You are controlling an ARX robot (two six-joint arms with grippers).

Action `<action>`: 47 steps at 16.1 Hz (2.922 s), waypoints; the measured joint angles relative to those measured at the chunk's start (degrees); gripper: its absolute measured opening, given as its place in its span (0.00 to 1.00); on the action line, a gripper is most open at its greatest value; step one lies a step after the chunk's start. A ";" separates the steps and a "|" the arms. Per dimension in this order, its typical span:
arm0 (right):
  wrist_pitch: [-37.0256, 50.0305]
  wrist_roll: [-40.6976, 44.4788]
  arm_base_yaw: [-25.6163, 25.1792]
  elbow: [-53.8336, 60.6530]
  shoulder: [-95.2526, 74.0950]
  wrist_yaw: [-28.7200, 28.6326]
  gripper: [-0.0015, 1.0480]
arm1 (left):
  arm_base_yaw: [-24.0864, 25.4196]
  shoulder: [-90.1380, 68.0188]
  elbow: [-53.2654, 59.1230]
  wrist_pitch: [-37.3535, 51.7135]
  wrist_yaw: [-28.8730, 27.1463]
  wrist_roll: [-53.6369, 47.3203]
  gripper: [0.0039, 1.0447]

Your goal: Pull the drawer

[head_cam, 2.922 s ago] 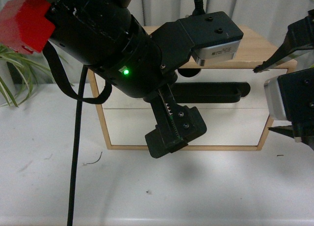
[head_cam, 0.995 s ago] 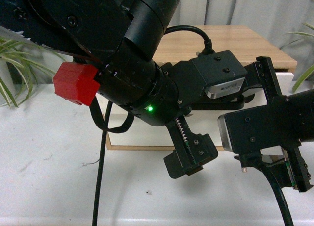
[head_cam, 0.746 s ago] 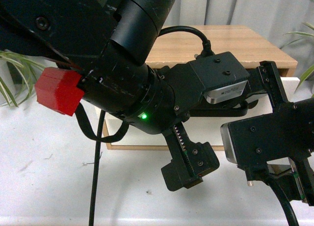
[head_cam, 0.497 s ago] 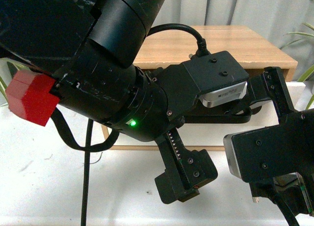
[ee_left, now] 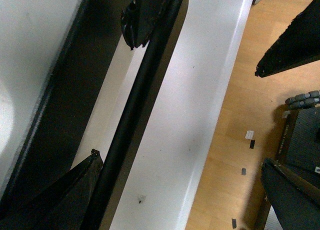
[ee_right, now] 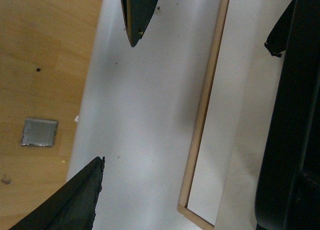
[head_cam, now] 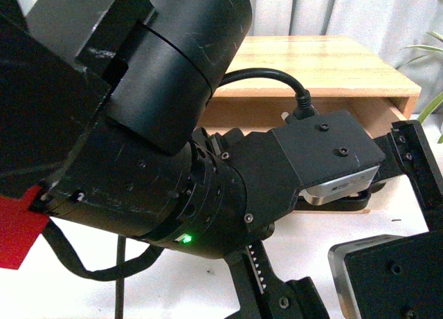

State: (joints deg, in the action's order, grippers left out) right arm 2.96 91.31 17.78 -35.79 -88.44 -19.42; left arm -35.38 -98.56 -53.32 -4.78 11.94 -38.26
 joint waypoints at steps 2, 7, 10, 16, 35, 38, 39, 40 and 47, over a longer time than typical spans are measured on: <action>-1.53 -0.72 0.72 0.96 1.55 0.24 0.94 | -0.44 1.62 2.03 0.33 0.09 0.50 0.94; -6.49 -2.84 1.36 0.35 4.42 0.31 0.94 | 0.42 6.01 2.99 -0.87 2.12 3.91 0.94; -10.78 -3.21 0.44 -1.33 8.39 -2.58 0.94 | 0.42 8.50 2.95 -0.87 3.78 6.45 0.94; -18.18 -3.89 -2.89 -5.35 14.27 -6.10 0.94 | 2.10 13.55 1.90 -1.66 5.79 9.53 0.94; 35.43 -90.42 -17.75 6.29 18.86 18.91 0.61 | 29.03 24.15 18.47 40.02 -18.12 40.41 0.69; 39.12 -90.44 -17.79 17.59 27.69 19.23 0.18 | 31.06 33.24 32.33 49.44 -16.37 39.28 0.26; 39.12 -90.44 -17.79 19.52 28.96 19.23 0.09 | 31.47 34.97 34.97 49.42 -16.00 39.28 0.15; 39.12 -90.47 -17.79 20.20 29.55 19.23 0.05 | 31.54 35.23 35.34 49.42 -15.98 39.28 0.14; 36.11 -90.53 -17.79 28.70 41.62 19.30 0.02 | 35.36 47.74 45.13 46.69 -12.00 38.95 0.01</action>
State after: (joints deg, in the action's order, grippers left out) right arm 39.07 0.78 -0.01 -7.09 -46.83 -0.12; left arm -0.01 -50.83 -8.19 41.91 -0.05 0.69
